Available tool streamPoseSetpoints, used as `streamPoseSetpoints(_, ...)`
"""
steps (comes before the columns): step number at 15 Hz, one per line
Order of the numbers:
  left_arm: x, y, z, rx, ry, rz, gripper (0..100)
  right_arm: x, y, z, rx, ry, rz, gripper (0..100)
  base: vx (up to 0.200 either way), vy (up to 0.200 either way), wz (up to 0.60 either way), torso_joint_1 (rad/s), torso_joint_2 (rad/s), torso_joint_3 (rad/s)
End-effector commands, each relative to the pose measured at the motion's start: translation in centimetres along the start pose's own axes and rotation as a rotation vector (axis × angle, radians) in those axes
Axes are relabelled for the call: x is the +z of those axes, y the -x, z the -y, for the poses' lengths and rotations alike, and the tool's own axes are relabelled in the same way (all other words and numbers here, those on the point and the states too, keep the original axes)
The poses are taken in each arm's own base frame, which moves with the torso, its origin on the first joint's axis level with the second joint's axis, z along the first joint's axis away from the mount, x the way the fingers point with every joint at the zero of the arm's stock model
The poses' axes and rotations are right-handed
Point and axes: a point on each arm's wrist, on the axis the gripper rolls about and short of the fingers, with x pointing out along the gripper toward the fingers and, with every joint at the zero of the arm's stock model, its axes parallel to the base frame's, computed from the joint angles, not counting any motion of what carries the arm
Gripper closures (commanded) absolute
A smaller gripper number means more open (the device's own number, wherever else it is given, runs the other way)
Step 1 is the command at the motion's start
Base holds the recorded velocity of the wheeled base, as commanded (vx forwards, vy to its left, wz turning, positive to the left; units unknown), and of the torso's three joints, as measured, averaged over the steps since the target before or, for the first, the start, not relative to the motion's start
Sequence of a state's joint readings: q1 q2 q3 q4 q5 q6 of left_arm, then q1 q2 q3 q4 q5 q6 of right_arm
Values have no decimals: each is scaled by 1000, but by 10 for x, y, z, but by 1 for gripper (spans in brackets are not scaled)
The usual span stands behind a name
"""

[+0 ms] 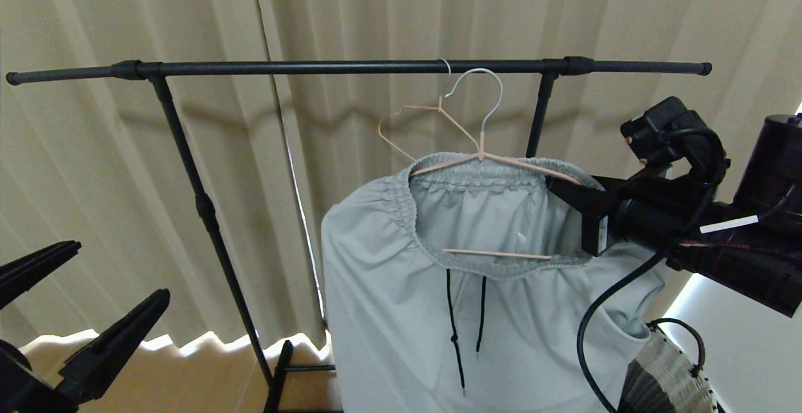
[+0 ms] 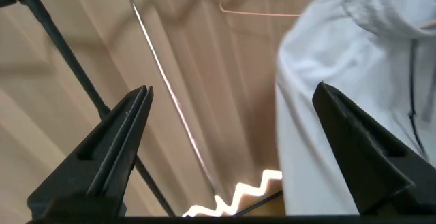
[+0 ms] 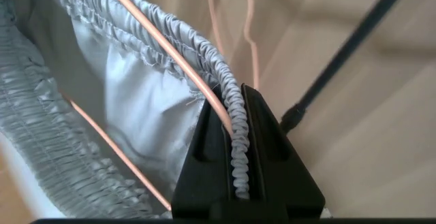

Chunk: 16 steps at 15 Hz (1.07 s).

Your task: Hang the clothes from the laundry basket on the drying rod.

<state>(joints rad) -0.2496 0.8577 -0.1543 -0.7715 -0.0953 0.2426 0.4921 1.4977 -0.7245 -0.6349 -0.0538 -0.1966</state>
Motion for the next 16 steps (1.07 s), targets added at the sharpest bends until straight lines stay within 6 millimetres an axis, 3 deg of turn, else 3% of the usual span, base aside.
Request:
streamPoseSetpoints(1,-3,10,2,4,26,24,0,-2,-1,1,-12,0,-10,100,0,0,0,0,0,0)
streamPoseSetpoints(5,0,9,1,8,60,24,0,-3,-3,5,-50,-2,-21,100,0,0,0,0,0,0)
streamPoseSetpoints(16,-7,4,2,-8,64,-19,0,-3,-5,8,-70,-39,-21,100,0,200,0,2,2,3)
